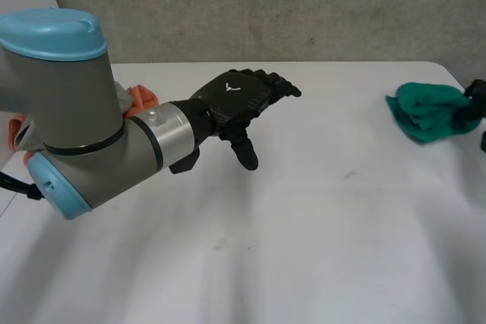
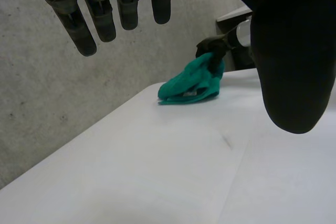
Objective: Fold the laundry.
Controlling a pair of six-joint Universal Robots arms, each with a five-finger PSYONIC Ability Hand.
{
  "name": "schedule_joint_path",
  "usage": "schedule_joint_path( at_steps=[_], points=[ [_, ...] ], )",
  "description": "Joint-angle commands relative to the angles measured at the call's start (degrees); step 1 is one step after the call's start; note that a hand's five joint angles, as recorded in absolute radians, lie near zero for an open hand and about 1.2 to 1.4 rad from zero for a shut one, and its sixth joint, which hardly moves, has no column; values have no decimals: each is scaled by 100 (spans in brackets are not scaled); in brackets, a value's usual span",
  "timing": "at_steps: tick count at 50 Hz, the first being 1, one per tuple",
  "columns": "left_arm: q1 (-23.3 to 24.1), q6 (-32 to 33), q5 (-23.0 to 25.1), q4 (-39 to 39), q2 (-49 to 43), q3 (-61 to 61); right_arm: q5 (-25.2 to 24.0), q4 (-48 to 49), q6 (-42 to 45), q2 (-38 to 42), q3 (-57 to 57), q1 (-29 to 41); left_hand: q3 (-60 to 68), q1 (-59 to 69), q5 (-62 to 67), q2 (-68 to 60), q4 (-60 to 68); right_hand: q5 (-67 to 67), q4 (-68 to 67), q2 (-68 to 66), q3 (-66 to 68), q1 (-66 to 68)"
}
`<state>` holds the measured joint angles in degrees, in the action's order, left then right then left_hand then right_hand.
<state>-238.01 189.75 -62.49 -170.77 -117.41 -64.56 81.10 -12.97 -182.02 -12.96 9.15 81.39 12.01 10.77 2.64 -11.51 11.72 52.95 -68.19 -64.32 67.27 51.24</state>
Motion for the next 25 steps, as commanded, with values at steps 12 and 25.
schedule_joint_path(
  at_steps=[12,25],
  points=[
    [0,0,0,18,17,-136,117,23,1221,145,-212,-721,-45,79,-108,-5,-16,-5295,5819,5432,-5727,-4124],
    [-44,9,9,9,113,-452,562,-821,4339,-646,587,-598,-45,79,-108,-5,-16,-5295,5819,5432,-5727,-4124]
  ],
)
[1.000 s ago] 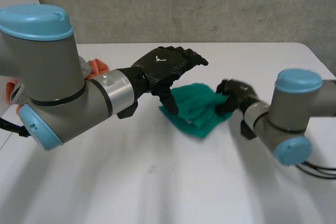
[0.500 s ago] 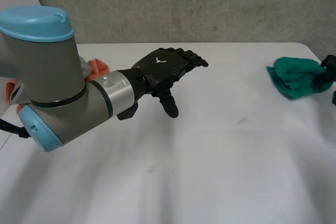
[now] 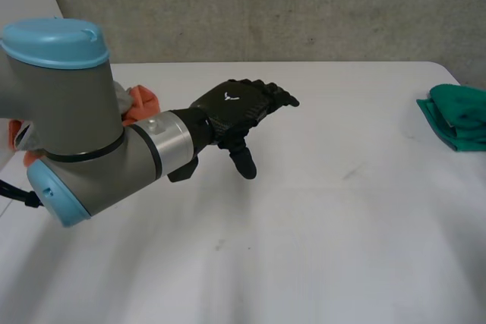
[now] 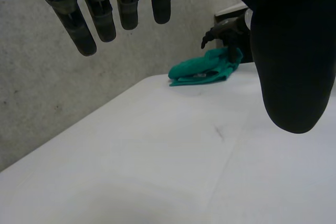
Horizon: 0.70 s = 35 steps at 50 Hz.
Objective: Fold the laundry.
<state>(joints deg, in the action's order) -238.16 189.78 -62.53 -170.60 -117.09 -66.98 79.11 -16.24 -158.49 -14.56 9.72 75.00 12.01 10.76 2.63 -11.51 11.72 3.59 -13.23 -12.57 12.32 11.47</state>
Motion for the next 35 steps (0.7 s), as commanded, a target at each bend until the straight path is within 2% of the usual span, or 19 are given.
schedule_joint_path(
  at_steps=[1,2,6,9,12,16,21,25,28,31,33,35],
  points=[
    [-37,6,13,-8,107,-227,964,-486,2284,-530,557,59,-45,80,-107,-5,-16,-359,323,257,-232,-147],
    [-46,15,13,-8,124,-254,1409,-451,2844,-670,626,68,-45,80,-107,-5,-16,-359,323,257,-232,-147],
    [-125,15,13,-17,186,-307,2063,-13,3403,-1117,662,76,-79,46,-141,29,-49,-359,323,257,-232,-147],
    [-248,-11,4,-25,265,-307,2029,401,3351,-1400,706,103,-79,46,-141,29,-50,-359,323,257,-232,-147],
    [-345,-46,-39,-139,397,-298,1793,674,3211,-1786,873,427,-129,-4,-191,79,-100,-359,323,257,-232,-147],
    [-494,-64,-162,-517,555,-298,1283,710,2833,-2296,1233,1288,-201,-76,-263,151,-172,-359,323,257,-232,-147],
    [-959,-99,-382,-834,634,-298,493,727,1842,-2980,2530,2359,-201,-76,-263,151,-172,-359,323,257,-232,-147],
    [-1478,-20,-461,-1106,564,-263,123,806,1401,-3587,3742,3027,-180,-55,-242,130,-150,-359,323,257,-232,-147],
    [-1847,85,-461,-1448,459,-245,-1,1034,1338,-3921,4770,3686,-129,-4,-191,80,-100,-359,323,257,-232,-147],
    [-2347,392,-418,-1765,38,-184,-19,1263,1338,-4037,5415,4022,-45,80,-107,-5,-16,-359,323,257,-232,-147],
    [-2742,777,-400,-1853,-304,-105,-19,1517,1338,-4151,6004,4303,-29,96,-91,-21,1,-359,323,257,-232,-147],
    [-2919,1103,-400,-1845,-525,-35,-10,1667,1338,-4256,6356,4435,-28,97,-90,-22,1,-359,323,257,-232,-147]
  ],
)
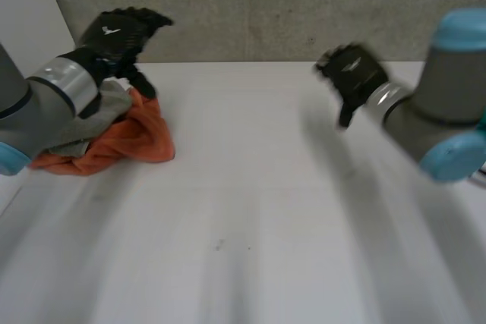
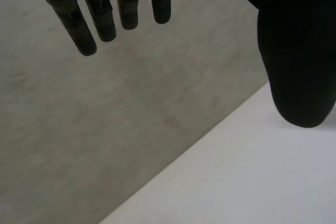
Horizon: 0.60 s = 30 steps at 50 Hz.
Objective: Fold the laundry.
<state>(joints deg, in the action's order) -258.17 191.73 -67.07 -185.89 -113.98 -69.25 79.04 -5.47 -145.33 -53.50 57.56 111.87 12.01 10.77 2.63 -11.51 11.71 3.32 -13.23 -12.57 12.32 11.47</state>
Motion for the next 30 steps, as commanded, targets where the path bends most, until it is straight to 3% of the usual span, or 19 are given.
schedule_joint_path(
  at_steps=[1,5,14,17,21,24,30],
  points=[
    [-998,1092,54,-325,-958,236,-12,712,31,-493,1878,818,-28,96,-90,-22,1,-332,323,257,-232,-147],
    [-1341,2137,-16,-325,-1739,630,-38,863,40,-653,2434,871,5,130,-57,-55,35,-332,323,257,-232,-147],
    [-1657,2606,-113,-360,-2717,1229,-20,1030,49,-837,3093,801,676,800,614,-726,706,-332,323,257,-232,-147],
    [-1693,2623,-333,-351,-2858,1379,-38,1153,49,-873,3234,792,1718,1842,1656,-1768,1747,-332,323,257,-232,-147],
    [-1632,2571,-491,-412,-2850,1371,-20,1215,49,-881,3323,792,6784,6909,6722,-6834,6814,-332,323,257,-232,-147],
    [-1518,2544,-631,-553,-2770,1309,32,1215,49,-881,3340,792,6799,6923,6737,-6849,6829,-332,323,257,-232,-147],
    [-771,2027,-1036,-870,-1542,572,85,1206,31,-1022,3340,775,6799,6923,6737,-6849,6829,-332,323,257,-232,-147]
  ],
)
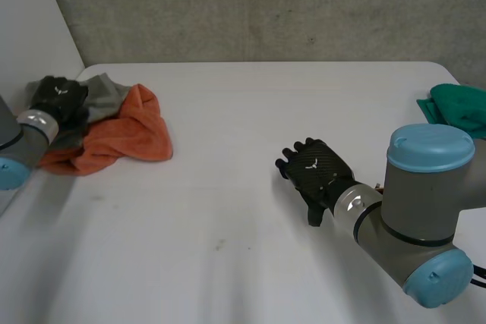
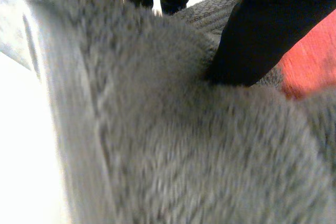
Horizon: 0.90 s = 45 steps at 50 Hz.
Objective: Fold the laundry.
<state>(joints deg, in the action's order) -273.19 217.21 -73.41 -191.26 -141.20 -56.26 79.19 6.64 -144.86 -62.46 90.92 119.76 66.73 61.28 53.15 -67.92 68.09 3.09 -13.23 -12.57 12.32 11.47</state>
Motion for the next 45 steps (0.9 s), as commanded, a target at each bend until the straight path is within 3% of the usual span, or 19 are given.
schedule_joint_path(
  at_steps=[1,8,14,15,16,18,19,25,34,41,45],
  points=[
    [837,-661,-402,-342,1391,-877,79,-5,-16,-153,-4,-23,1327,1872,1685,-1208,1191,-309,323,257,-232,-147],
    [2189,-1918,-402,-289,3000,-2134,229,-5,-103,-539,-40,-445,1327,1872,1685,-1208,1191,-309,323,257,-232,-147],
    [3525,-2894,-358,-175,3081,-2811,369,91,-112,-768,-101,-700,1327,1872,1685,-1208,1191,-309,323,257,-232,-147],
    [3936,-3139,-350,-131,2915,-2890,387,109,-112,-786,-110,-735,1312,1857,1670,-1194,1177,-309,323,257,-232,-147],
    [4123,-3237,-341,-122,2827,-2900,404,118,-112,-803,-119,-744,-137,408,221,255,-272,-309,323,257,-232,-147],
    [4387,-3343,-341,-104,2633,-2891,422,136,-112,-847,-136,-805,-4317,-3772,-3959,4435,-4452,-309,323,257,-232,-147],
    [4528,-3335,-384,-96,2485,-2830,431,136,-112,-865,-136,-832,-5673,-5128,-5315,5792,-5809,-309,323,257,-232,-147],
    [4249,-3247,-446,-78,2325,-2601,422,127,-112,-882,-171,-911,-5673,-5128,-5315,5792,-5809,-309,323,257,-232,-147],
    [3177,-3176,-402,176,2693,-2767,282,-75,-34,-979,-198,-1008,-5669,-5124,-5311,5787,-5805,-309,323,257,-232,-147],
    [2702,-3141,-341,361,3142,-3058,-332,-1548,-121,-1058,-382,-911,-5585,-5040,-5227,5703,-5720,-309,323,257,-232,-147],
    [2262,-2642,-236,361,3248,-3084,-658,-2069,-278,-1006,-426,-622,-5534,-4989,-5176,5652,-5670,-309,323,257,-232,-147]
  ],
)
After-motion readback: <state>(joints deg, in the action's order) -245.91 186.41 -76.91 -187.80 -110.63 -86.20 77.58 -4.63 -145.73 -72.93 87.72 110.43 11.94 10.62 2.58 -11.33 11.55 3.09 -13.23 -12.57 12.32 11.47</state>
